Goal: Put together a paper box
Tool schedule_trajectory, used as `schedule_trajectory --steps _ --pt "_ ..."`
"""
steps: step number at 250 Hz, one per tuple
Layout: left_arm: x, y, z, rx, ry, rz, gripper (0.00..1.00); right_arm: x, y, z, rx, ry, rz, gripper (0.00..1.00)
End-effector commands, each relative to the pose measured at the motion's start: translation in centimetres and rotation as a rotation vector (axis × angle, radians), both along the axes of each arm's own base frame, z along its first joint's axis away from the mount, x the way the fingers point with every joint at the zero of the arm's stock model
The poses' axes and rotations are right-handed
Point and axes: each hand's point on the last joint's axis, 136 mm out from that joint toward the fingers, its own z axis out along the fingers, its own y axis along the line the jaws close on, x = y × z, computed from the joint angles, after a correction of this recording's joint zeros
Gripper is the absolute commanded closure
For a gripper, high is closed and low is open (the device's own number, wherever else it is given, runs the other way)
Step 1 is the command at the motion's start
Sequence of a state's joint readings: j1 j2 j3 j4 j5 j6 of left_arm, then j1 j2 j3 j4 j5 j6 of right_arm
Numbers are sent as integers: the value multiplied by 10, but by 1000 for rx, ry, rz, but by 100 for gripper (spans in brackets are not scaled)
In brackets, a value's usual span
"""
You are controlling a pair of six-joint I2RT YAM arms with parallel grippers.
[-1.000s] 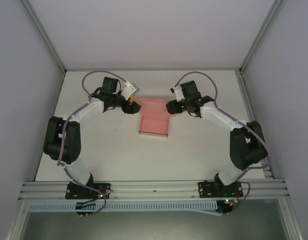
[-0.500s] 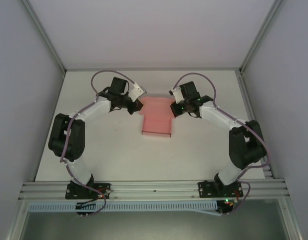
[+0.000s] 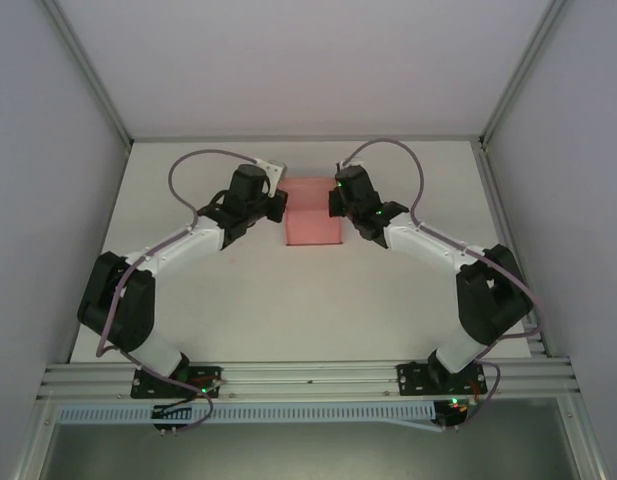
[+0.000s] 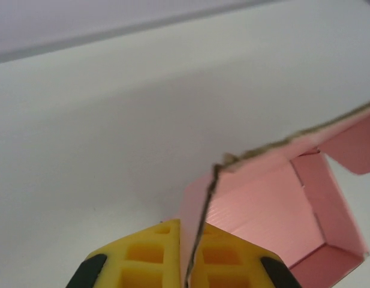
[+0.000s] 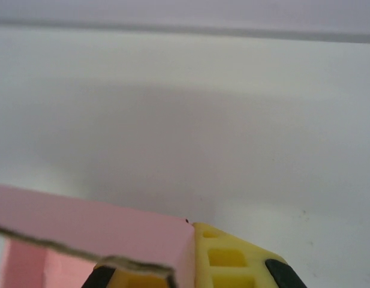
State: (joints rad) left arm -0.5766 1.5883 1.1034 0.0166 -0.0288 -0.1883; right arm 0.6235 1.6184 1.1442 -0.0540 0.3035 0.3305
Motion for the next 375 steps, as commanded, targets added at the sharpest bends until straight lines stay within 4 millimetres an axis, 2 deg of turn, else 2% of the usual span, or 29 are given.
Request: schedule_trajectory --steps 1,48,75,111,149,202,234,272,309,344,358,375 --pt "16 4 13 -162 -44 152 100 20 2 16 246 -126 -170 100" --pt "32 -1 3 -260 -37 231 100 22 19 3 277 -144 -132 100" --pt "31 -12 -8 -286 -48 192 100 23 18 -12 250 -145 -138 100" --pt "28 -11 -30 -273 -28 191 100 20 18 -31 246 -151 -148 100" --pt "17 -11 -43 -297 -6 172 100 12 23 -48 241 -155 -115 100" --pt "-8 -12 -63 -337 19 141 100 -12 21 -74 171 -150 -100 100" --pt "-25 -17 -79 -351 41 110 100 -24 20 -88 134 -150 -86 99" --pt "-38 -12 -100 -406 99 142 100 -36 20 -104 124 -129 -89 99" --pt "-51 -17 -103 -431 123 108 100 -46 16 -108 104 -128 -103 98" --pt "-59 -11 -107 -413 116 108 100 -55 10 -109 82 -136 -113 92" --pt "-61 -11 -102 -414 102 92 92 -57 7 -107 76 -141 -125 88" --pt "-64 -13 -93 -411 77 68 78 -57 5 -101 73 -150 -131 83"
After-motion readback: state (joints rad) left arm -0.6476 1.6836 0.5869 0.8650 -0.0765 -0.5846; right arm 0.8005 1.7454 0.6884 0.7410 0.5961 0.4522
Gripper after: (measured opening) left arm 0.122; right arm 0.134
